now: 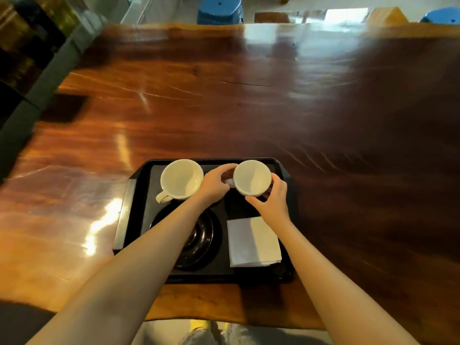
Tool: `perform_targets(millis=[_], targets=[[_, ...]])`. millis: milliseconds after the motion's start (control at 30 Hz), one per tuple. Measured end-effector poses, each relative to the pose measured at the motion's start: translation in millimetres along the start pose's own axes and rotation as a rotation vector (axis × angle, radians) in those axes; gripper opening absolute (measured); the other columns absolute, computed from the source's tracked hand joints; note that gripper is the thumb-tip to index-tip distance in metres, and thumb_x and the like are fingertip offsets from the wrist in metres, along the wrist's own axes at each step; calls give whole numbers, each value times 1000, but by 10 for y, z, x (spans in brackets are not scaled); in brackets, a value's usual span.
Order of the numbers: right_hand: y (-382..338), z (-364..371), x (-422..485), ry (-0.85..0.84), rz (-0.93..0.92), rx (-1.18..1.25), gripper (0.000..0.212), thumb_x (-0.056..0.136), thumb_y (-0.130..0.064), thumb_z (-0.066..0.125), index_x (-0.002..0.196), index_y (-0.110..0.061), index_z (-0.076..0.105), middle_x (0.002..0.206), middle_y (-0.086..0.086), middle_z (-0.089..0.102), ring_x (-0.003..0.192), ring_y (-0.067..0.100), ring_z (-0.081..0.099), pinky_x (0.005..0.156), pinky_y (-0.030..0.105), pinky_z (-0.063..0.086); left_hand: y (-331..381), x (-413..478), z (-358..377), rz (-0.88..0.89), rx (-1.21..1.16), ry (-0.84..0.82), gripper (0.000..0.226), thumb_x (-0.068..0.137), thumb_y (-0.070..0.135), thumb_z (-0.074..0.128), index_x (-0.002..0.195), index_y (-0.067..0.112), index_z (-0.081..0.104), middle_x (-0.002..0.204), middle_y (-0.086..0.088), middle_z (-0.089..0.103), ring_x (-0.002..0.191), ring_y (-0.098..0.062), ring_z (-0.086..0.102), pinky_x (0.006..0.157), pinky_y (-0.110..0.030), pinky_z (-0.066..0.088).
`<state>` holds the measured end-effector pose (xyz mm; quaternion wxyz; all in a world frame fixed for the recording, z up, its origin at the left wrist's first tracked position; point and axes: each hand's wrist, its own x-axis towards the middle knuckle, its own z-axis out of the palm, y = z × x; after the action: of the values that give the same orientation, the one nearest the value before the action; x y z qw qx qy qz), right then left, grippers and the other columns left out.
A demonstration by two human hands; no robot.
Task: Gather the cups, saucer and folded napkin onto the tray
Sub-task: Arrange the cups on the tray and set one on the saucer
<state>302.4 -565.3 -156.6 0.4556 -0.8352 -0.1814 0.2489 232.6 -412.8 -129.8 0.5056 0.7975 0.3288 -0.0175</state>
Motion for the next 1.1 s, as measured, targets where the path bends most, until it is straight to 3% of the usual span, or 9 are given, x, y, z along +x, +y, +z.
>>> perform_targets(millis=[167,233,300,367,500,567,633,1100], targets=[[-63,41,-89,19,46,6,91,75,-20,78,144,-13,20,145,10,23,130,21,39,107,36,42,-21,11,-17,11,26,-13,59,82,-8,53,137,13,49,136,-7,57,128,-22,52,106,-35,43],[-64,-38,-173,9,62,-49,88,80,-22,72,147,-14,16,149,10,21,134,23,37,107,39,42,-3,-125,10,-25,41,61,64,82,-7,53,142,12,41,143,-8,50,134,-22,45,111,-36,40],[-40,-152,-347,-19,9,-253,76,85,-22,67,146,-14,22,151,6,23,139,21,30,108,37,39,-28,-421,120,-45,87,193,60,84,-5,53,141,10,42,144,-8,48,135,-22,44,114,-36,35],[25,-231,-558,-136,-53,-422,71,86,-23,64,145,-16,25,154,2,21,143,18,21,111,33,34,-58,-851,327,-28,139,213,54,87,-1,53,139,11,44,144,-5,48,136,-18,41,115,-27,28],[164,-173,-831,-352,9,-599,81,86,-33,64,147,-19,14,158,-1,7,145,18,8,114,35,28,-188,-1430,834,36,272,97,55,94,13,49,145,8,30,155,-6,30,146,-17,22,112,-16,3],[204,-107,-870,-330,23,-623,88,84,-35,65,148,-19,8,159,-2,3,145,19,8,114,36,28,-266,-1458,959,16,333,85,61,96,13,45,150,9,18,161,-6,12,150,-20,3,112,-20,-5],[235,-57,-881,-285,31,-601,90,84,-33,66,149,-20,5,159,-2,2,145,19,8,114,35,28,-306,-1441,992,32,358,83,61,96,9,44,150,10,16,162,-7,6,150,-22,-4,111,-23,-8],[232,115,-879,-175,51,-577,88,87,-36,61,150,-16,3,160,3,3,145,22,11,115,36,27,-403,-1245,757,85,478,-70,64,95,6,45,151,8,13,163,-7,2,150,-21,-8,115,-26,-7]])
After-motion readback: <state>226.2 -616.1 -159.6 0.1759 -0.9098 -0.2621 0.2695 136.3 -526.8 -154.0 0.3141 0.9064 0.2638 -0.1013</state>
